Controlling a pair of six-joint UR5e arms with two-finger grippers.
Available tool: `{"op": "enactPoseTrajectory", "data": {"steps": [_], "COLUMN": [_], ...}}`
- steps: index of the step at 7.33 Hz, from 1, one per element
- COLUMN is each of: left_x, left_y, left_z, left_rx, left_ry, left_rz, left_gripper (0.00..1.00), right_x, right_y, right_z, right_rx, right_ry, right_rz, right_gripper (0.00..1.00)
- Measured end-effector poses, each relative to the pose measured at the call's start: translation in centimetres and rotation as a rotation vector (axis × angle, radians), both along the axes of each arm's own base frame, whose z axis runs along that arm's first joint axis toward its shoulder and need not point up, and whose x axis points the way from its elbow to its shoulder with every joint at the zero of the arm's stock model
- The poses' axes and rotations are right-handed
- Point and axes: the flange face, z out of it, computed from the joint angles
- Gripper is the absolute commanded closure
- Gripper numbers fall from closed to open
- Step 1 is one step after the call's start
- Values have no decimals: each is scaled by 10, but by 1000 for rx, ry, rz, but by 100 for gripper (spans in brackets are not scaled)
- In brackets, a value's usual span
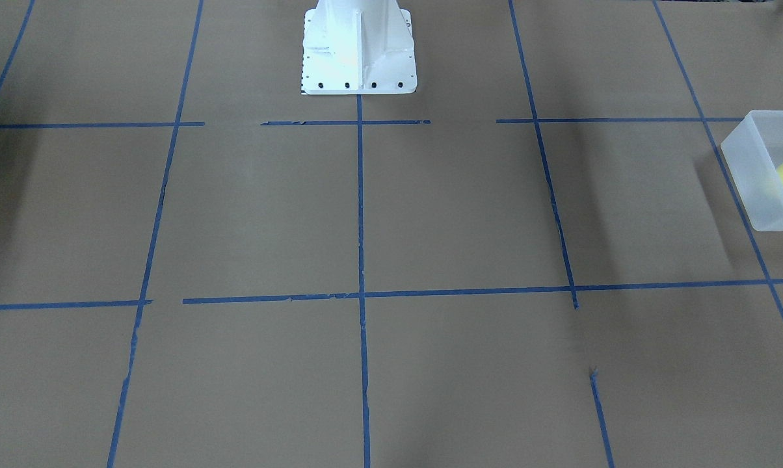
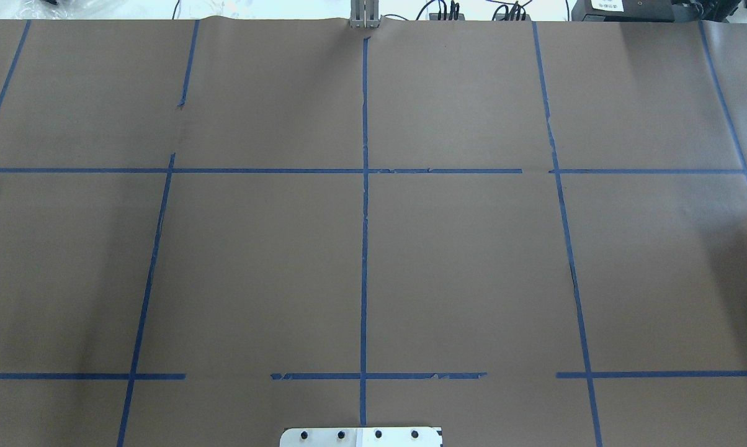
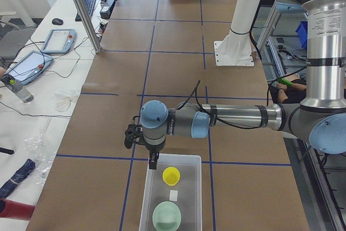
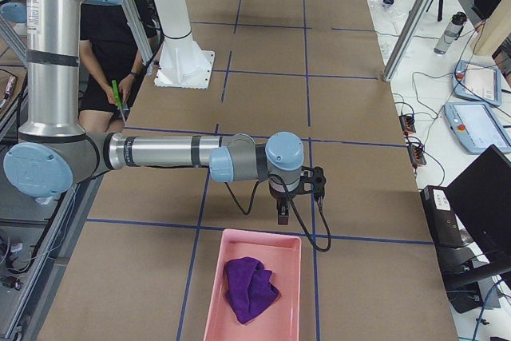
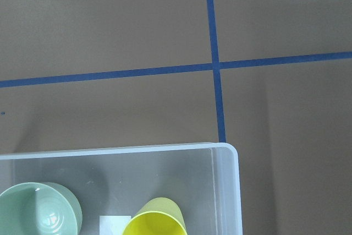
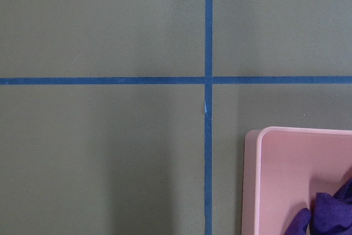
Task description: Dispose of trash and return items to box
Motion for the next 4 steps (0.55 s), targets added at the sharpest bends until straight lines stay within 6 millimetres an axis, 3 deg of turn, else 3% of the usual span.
{"op": "enactPoseTrajectory", "data": {"steps": [4], "left_x": [0], "left_y": [-1], "left_z": [-2], "left_rx": [2], "left_ry": [1], "left_rz": [-2], "left_gripper": [0], "right_x": [0], "right_y": [1], "right_z": [16], "right_rx": [-29], "right_ry": [1], "right_rz": [-2], "right_gripper": [0]}}
